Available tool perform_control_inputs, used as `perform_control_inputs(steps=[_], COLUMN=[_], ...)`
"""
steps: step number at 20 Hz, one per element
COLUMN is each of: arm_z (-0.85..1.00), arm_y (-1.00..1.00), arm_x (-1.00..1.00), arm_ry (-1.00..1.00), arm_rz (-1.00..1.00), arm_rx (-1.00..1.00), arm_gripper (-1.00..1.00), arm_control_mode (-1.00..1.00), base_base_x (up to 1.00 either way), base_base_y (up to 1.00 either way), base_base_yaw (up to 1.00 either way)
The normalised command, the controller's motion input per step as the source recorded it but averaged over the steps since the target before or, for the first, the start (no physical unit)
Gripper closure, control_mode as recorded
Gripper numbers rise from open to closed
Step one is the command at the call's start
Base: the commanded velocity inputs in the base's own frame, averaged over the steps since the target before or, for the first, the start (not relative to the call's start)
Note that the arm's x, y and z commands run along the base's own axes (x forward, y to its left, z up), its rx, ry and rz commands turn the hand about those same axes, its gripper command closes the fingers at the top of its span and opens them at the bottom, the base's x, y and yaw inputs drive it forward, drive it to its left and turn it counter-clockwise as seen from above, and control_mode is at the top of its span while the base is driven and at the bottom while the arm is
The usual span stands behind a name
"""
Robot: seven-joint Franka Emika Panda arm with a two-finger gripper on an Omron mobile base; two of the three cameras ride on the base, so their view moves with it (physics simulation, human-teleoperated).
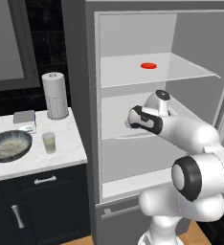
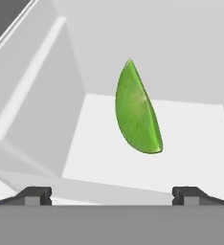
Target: Grab a lemon wedge from the fridge and one ice cube from the ice bowl, and put them in the glass of lemonade.
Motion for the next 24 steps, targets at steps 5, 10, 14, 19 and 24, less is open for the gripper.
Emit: perform_control_inputs(steps=[5, 10, 14, 19, 24], arm_z=[0.0, 0.0, -0.01, -0.09, -0.28], arm_y=[-0.07, -0.21, -0.02, 0.04, 0.23], arm_x=[0.69, 0.16, 0.21, 0.18, 0.0], arm_ry=[0.0, 0.0, 0.0, 0.0, 0.0], arm_rz=[0.0, 0.0, 0.0, 0.0, 0.0], arm_rx=[0.0, 0.01, 0.0, 0.0, 0.0], arm_gripper=[-1.0, -1.0, -1.0, -1.0, -1.0], arm_control_mode=[-1.0, -1.0, -1.0, -1.0, -1.0], base_base_x=[0.0, 0.0, 0.0, 0.0, 0.0], base_base_y=[0.0, 0.0, 0.0, 0.0, 0.0], base_base_yaw=[0.0, 0.0, 0.0, 0.0, 0.0])
